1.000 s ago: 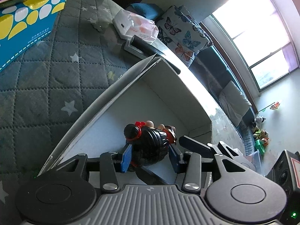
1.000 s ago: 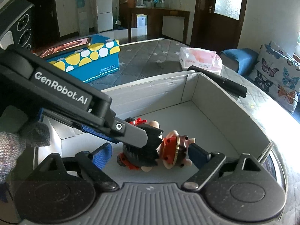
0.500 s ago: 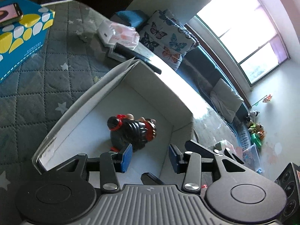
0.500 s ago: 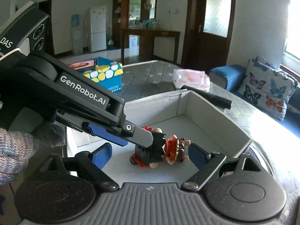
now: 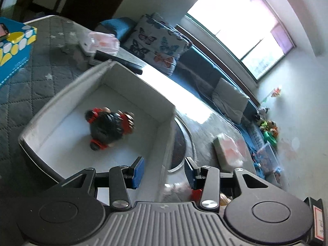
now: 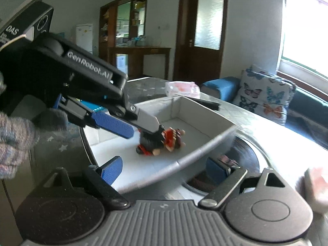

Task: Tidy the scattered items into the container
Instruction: 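Withdraw the left gripper from the box toward the green alien toy, then lower the left gripper onto the green alien toy and close it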

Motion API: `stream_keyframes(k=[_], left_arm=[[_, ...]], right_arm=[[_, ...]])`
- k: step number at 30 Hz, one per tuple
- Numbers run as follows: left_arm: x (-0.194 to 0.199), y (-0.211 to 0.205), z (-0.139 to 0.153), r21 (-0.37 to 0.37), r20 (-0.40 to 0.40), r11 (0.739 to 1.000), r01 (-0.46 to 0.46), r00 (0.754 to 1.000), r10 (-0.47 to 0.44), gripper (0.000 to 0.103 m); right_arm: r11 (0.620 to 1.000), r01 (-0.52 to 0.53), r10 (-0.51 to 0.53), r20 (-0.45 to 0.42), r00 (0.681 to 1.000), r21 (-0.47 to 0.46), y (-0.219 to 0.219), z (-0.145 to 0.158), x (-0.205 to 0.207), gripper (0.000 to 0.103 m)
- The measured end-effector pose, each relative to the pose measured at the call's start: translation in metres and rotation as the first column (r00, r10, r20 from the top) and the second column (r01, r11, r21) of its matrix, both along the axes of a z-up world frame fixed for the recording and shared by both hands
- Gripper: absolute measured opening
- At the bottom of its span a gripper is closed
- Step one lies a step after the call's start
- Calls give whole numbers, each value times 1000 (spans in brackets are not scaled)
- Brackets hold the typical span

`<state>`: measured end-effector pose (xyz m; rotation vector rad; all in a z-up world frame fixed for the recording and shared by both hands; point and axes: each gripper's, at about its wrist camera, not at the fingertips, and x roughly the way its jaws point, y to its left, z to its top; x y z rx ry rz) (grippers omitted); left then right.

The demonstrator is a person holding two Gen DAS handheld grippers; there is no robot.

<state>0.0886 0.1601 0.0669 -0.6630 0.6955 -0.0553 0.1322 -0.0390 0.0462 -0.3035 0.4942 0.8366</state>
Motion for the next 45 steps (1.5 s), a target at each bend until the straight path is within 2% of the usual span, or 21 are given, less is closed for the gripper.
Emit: stream_keyframes(k=[6, 11, 20, 34, 45], left_arm=[[-6, -29, -4, -4, 4, 998, 61, 998, -61, 45], [-6, -52, -13, 3, -22, 994, 108, 994, -108, 45], [-5, -81, -23, 25, -54, 988, 152, 987, -150, 45], [18, -110, -41, 20, -98, 975, 223, 971, -220, 45], [32, -132, -46, -6, -90, 954, 299, 950, -299, 45]], right_arm=[[996, 89, -89, -8, 996, 6, -39, -7, -18, 90], [988, 154, -153, -44, 987, 5, -67, -22, -26, 90], [973, 230, -228, -98, 969, 14, -103, -38, -28, 90], [970, 240, -238, -75, 968, 21, -121, -38, -38, 90], [951, 308, -310, -76, 948, -36, -129, -47, -21, 90]])
